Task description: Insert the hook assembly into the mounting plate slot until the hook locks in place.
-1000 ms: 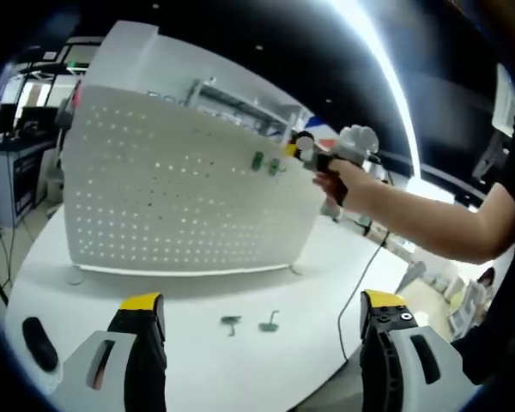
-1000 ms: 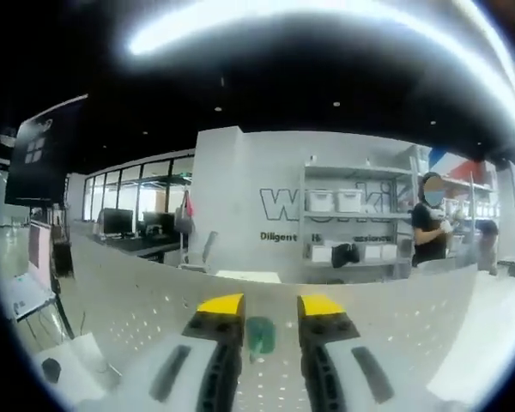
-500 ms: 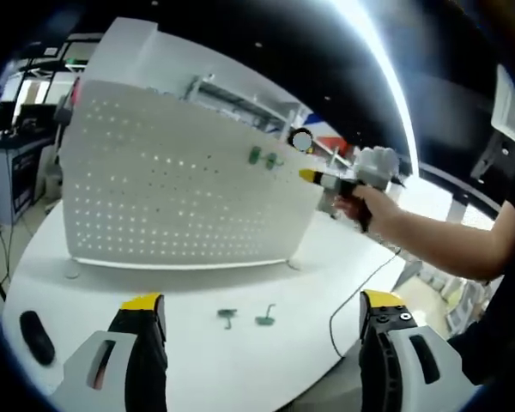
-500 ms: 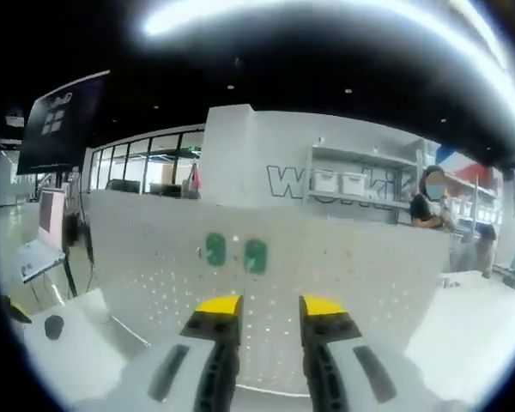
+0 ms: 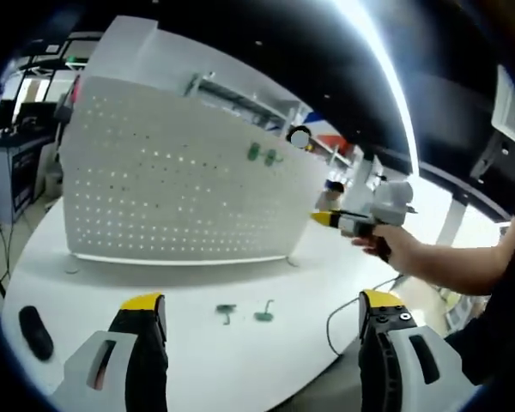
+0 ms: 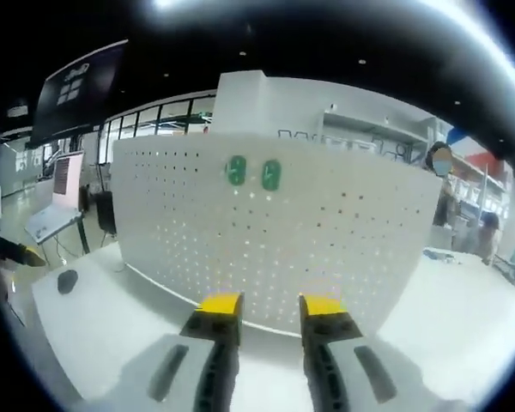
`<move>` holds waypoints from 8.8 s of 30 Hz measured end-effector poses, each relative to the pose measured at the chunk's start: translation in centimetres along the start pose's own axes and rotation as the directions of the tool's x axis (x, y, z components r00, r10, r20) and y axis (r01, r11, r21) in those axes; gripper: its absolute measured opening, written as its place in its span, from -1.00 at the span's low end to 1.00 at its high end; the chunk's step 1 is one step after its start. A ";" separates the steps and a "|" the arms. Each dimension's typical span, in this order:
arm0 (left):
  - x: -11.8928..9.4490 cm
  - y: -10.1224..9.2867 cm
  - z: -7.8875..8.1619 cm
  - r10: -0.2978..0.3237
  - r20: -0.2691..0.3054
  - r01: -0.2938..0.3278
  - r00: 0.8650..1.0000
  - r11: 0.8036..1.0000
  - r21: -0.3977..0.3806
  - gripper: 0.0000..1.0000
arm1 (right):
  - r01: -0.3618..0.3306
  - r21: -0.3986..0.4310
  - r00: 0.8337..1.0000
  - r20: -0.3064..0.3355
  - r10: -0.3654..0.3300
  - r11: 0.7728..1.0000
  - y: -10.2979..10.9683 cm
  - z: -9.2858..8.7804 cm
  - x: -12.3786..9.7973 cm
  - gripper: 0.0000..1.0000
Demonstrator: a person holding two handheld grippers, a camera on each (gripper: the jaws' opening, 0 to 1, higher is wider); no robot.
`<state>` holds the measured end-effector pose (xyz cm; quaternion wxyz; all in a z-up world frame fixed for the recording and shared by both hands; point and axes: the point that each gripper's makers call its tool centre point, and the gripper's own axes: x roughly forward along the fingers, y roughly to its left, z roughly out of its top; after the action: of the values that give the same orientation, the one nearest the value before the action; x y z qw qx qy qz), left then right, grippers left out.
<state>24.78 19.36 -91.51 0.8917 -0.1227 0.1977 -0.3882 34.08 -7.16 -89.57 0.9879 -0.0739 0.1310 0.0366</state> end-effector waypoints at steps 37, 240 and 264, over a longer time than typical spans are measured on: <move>-0.6 1.4 -7.8 0.064 -0.241 -0.077 0.968 0.996 -0.045 0.88 | -0.419 0.030 0.825 -0.404 0.394 0.908 14.2 -16.6 -9.2 -0.40; -0.5 -9.3 0.3 -0.506 -0.074 0.500 0.859 0.862 -0.089 -0.96 | -0.791 0.599 0.148 0.380 0.913 -0.121 24.1 4.1 -13.5 -0.95; 0.8 -6.0 -2.0 -0.318 -0.209 0.330 0.925 0.944 0.023 -0.98 | -0.805 0.552 0.404 0.244 0.881 0.217 20.8 3.0 -9.0 -0.71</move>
<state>20.53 14.60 -91.29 0.7938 -0.0878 0.2529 -0.5461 24.27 13.34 -87.22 0.7634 0.3201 0.2136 0.5187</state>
